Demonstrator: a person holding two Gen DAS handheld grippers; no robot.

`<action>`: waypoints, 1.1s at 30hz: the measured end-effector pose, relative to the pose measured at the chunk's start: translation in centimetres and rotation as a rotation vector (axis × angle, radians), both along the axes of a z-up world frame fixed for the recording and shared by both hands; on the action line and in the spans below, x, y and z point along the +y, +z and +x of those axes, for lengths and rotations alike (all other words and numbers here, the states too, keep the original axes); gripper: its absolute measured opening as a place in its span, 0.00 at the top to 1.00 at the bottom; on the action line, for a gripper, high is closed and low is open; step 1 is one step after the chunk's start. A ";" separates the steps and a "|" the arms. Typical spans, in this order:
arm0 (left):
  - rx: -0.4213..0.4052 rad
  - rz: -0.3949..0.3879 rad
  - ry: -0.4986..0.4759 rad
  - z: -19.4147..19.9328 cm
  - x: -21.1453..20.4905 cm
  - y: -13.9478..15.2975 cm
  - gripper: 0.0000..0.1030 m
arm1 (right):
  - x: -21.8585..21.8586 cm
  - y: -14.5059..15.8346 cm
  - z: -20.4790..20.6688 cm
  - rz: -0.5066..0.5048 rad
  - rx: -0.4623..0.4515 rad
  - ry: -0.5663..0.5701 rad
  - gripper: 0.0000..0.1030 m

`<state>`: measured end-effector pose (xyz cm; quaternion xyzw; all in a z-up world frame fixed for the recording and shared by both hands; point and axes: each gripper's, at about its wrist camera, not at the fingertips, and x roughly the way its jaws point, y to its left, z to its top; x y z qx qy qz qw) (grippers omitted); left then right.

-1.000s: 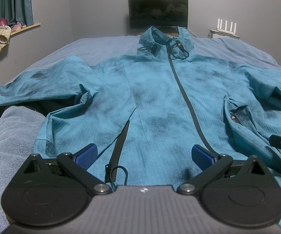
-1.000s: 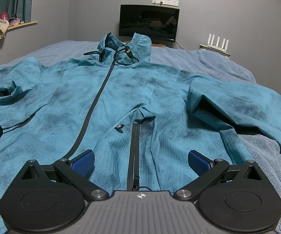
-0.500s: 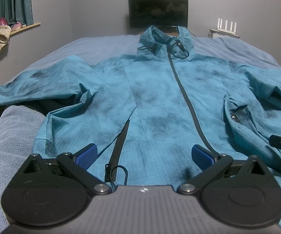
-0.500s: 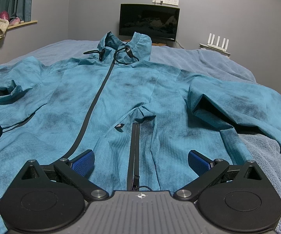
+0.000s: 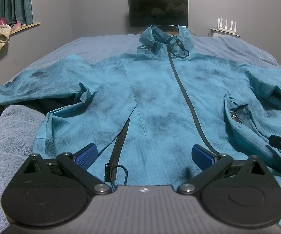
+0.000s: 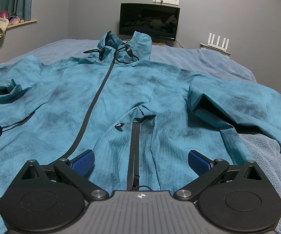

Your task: Fold large clothes

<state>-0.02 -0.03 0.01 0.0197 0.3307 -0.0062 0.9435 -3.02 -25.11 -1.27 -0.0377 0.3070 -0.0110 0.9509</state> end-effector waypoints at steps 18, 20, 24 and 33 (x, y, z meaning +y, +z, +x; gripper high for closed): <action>-0.021 0.005 0.009 -0.3 0.3 0.5 0.00 | -0.2 0.7 -0.3 0.019 -0.036 0.000 0.00; -0.027 0.002 0.010 -0.5 0.5 1.1 0.00 | -0.6 0.9 -0.8 0.038 -0.064 0.001 0.00; 0.000 -0.037 -0.017 -0.5 1.2 3.5 0.00 | -1.4 2.3 -1.2 0.074 -0.131 -0.009 0.00; -0.228 0.009 -0.094 3.5 3.0 9.7 0.00 | -5.0 8.4 -1.5 0.039 -0.247 -0.141 0.00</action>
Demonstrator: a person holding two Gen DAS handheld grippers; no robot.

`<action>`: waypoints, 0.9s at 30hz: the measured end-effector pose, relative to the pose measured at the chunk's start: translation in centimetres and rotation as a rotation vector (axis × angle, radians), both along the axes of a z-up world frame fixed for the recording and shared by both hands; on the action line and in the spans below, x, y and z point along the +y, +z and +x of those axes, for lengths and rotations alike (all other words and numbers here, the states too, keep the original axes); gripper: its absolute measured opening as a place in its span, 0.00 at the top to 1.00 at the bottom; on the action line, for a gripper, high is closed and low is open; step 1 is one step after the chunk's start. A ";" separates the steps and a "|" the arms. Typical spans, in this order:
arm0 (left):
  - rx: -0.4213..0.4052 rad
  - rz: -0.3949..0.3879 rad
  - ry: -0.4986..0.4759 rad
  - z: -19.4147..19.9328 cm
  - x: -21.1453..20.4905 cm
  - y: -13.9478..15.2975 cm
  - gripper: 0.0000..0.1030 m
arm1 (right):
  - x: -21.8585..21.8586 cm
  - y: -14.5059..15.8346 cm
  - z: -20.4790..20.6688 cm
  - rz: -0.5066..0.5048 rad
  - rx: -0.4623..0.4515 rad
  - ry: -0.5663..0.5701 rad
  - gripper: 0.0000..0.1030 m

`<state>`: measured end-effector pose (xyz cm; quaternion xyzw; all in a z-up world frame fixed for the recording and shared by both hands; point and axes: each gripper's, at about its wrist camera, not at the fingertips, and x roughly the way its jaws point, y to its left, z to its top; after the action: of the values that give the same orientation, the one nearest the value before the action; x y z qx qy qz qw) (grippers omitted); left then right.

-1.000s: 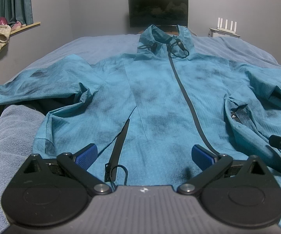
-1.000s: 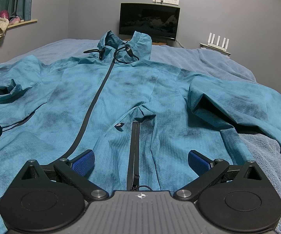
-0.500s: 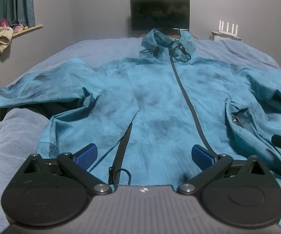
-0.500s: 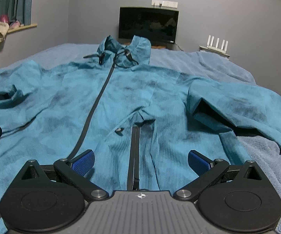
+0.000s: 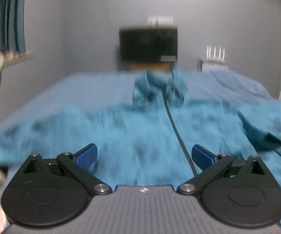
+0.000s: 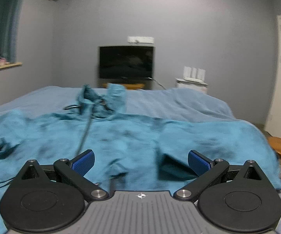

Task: Fold large clothes
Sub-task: 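Grasp the jacket sleeve cuff with the right gripper and lift it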

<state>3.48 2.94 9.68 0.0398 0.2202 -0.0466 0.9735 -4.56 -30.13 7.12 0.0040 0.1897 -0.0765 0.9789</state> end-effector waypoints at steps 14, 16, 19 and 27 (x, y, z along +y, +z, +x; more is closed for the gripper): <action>0.347 -0.102 -0.058 7.9 0.5 -11.0 0.00 | -23.0 -4.5 0.2 0.535 0.067 -0.404 0.00; 0.368 -0.065 -0.060 7.8 0.1 -12.5 0.00 | -25.5 -5.6 0.1 0.595 0.071 -0.452 0.03; 0.413 -0.046 -0.067 8.3 -0.2 -14.2 0.00 | -28.4 -7.6 0.0 0.708 0.068 -0.536 0.13; 0.465 -0.066 -0.067 10.3 -0.4 -16.3 0.00 | -32.1 -12.8 0.4 0.932 0.001 -0.676 0.41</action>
<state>13.73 2.56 -6.62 0.0034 0.4355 -0.0939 0.8953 -4.17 -62.21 -5.67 0.4951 0.1922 -0.2933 0.7949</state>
